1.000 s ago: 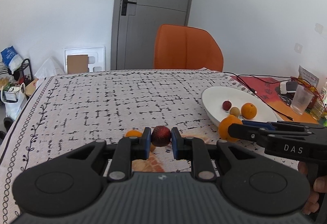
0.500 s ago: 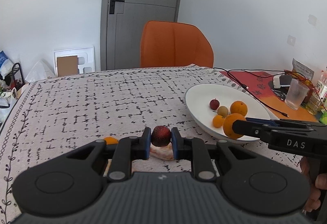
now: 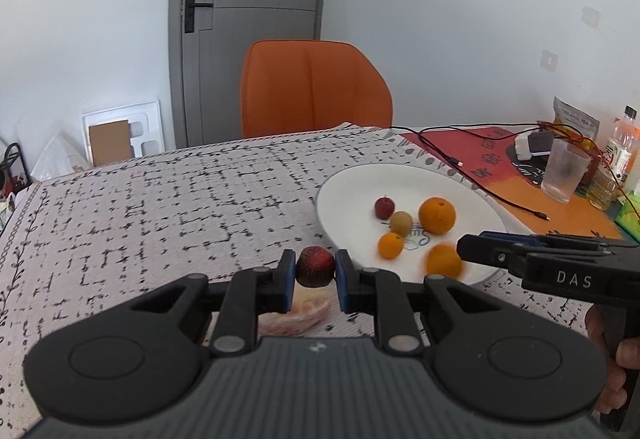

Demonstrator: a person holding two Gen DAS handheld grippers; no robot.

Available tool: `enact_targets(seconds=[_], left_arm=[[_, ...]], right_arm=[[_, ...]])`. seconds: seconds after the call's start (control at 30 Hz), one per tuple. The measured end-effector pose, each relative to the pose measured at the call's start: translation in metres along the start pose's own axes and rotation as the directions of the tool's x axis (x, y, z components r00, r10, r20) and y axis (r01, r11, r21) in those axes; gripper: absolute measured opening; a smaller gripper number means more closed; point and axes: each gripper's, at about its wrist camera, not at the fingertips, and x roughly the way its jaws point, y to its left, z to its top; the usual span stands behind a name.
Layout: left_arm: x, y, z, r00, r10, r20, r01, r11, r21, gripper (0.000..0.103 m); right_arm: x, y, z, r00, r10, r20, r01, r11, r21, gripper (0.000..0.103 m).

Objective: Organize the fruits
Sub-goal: 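Carry the plum in the left tool while the right tool carries the orange over the plate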

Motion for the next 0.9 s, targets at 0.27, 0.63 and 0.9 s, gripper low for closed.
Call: enact_targets(seconds=[0.27,0.63,0.9], left_arm=[[0.012,-0.02,0.005,1.0,-0.023,-0.009,0.023,0.999,0.029,0.02],[0.029,-0.045,0.011,0.998,-0.059,-0.023,0.061,0.996,0.063,0.019],[0.041,-0.058,0.018,0.997,-0.072,-0.031,0.074,0.994,0.077,0.02]], right_arm=[[-0.009,-0.012,0.0,1.0,0.002,0.004,-0.002,1.0,0.019,0.035],[-0.022,-0.029,0.0,1.0,-0.019,0.02,0.019,0.999,0.043,0.035],[-0.03,-0.041,-0.001,0.999,-0.036,0.029,0.034,0.997,0.064,0.035]])
